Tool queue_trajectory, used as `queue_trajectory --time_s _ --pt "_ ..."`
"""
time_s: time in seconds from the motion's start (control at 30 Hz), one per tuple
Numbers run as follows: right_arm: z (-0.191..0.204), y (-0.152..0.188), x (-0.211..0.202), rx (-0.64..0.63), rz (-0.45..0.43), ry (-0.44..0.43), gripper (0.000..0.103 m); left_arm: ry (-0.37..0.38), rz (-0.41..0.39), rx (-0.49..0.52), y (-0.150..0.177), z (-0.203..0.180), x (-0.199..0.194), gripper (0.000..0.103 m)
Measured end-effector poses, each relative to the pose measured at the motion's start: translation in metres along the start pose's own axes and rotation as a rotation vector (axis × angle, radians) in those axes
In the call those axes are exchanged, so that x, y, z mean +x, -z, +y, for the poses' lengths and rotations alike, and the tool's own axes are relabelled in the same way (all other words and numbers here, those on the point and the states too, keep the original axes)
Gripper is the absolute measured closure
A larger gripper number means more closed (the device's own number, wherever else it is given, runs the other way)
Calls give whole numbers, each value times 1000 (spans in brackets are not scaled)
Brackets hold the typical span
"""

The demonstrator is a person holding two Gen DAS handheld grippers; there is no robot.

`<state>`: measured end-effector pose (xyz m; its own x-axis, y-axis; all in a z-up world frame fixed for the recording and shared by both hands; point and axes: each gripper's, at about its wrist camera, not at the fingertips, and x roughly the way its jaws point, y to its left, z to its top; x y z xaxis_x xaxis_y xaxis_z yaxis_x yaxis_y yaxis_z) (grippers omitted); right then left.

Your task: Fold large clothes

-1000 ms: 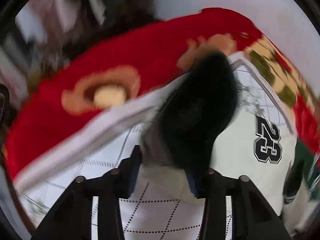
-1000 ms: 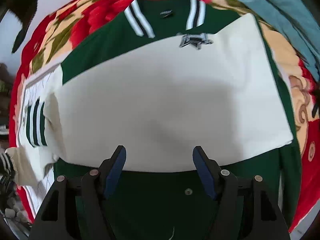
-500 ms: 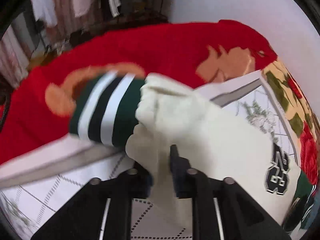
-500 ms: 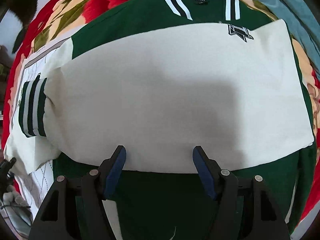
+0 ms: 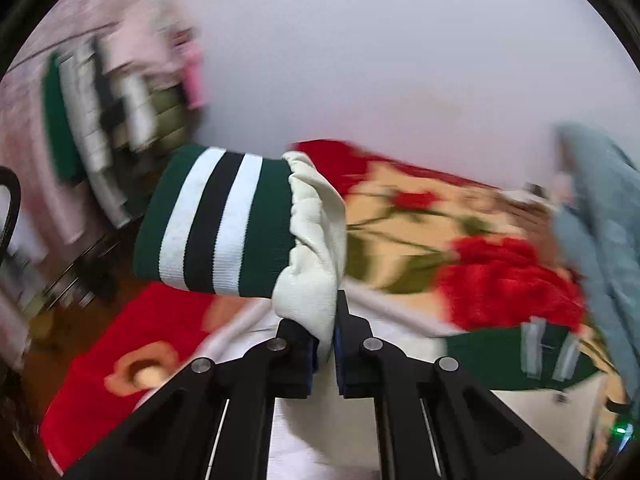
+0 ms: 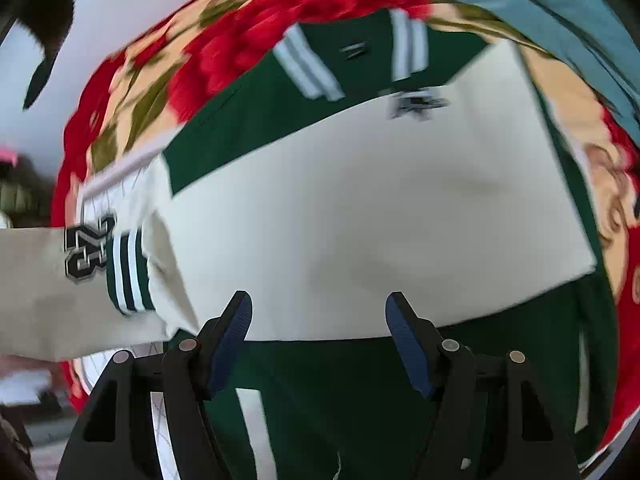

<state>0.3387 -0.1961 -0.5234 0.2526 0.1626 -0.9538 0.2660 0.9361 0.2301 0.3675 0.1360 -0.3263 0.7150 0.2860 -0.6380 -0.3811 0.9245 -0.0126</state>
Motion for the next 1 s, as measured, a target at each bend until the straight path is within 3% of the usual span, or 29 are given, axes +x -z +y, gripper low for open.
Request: queue_trajectory --time_s 0.1,0.2,0.37,0.53,0.63,0.7,0.73,0.8,0.83,1.0 --pt "-47 -15 -19 65 -26 1 32 142 45 56 5 -90 0 99" --pt "-100 -28 -30 130 -49 23 32 283 131 140 38 -192 5 99" --pt "-196 -49 -28 194 -58 109 32 406 288 270 109 -321 22 99" --pt "-266 -50 -17 228 -22 157 32 415 408 402 172 -386 34 98" --pt "-291 -47 -13 233 7 158 32 402 498 459 196 -401 42 96" --pt "-300 -45 -11 239 25 148 32 405 512 467 200 -398 38 91" --pt "-306 -43 -13 247 32 130 32 420 514 467 203 -400 39 83" --pt "-313 -38 -18 257 45 110 32 444 526 461 197 -397 34 39" --pt "-317 -35 -22 267 52 93 32 452 527 458 194 -394 33 2" --pt "-320 -25 -51 313 38 23 32 397 526 441 187 -363 20 0"
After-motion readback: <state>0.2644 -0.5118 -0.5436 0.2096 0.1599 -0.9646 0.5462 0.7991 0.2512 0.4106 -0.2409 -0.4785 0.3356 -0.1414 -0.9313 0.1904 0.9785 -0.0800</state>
